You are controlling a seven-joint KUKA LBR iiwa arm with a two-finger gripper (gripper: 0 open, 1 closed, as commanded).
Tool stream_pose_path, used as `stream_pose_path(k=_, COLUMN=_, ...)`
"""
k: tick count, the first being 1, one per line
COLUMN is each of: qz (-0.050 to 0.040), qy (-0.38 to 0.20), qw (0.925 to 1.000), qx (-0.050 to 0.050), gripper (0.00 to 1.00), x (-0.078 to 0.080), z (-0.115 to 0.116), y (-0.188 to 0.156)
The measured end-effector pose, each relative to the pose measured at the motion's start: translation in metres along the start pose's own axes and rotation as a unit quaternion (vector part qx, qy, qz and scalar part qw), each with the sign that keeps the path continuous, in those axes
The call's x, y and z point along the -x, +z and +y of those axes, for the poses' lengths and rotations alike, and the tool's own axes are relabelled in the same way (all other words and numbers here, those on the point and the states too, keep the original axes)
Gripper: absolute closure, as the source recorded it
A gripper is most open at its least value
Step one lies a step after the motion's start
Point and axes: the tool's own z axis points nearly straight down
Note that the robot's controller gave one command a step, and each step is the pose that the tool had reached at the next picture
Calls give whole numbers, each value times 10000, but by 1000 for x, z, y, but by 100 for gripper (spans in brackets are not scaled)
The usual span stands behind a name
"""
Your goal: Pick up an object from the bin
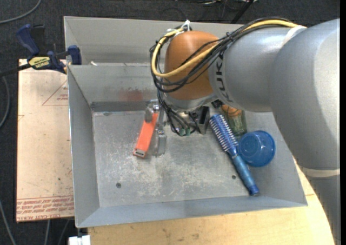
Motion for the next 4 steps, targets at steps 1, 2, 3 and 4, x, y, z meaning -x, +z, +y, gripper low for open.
stream_pose_path(k=1, qz=56, qy=-1079, qw=9941, qx=16, gripper=100, x=-17, z=46, y=45)
stream_pose_path(k=2, qz=56, qy=-1076, qw=9942, qx=16, gripper=100, x=-17, z=46, y=45)
stream_pose_path(k=3, qz=74, qy=-835, qw=9965, qx=17, gripper=100, x=-14, z=43, y=32)
stream_pose_path(k=4, qz=63, qy=-807, qw=9967, qx=17, gripper=100, x=-4, z=34, y=-33)
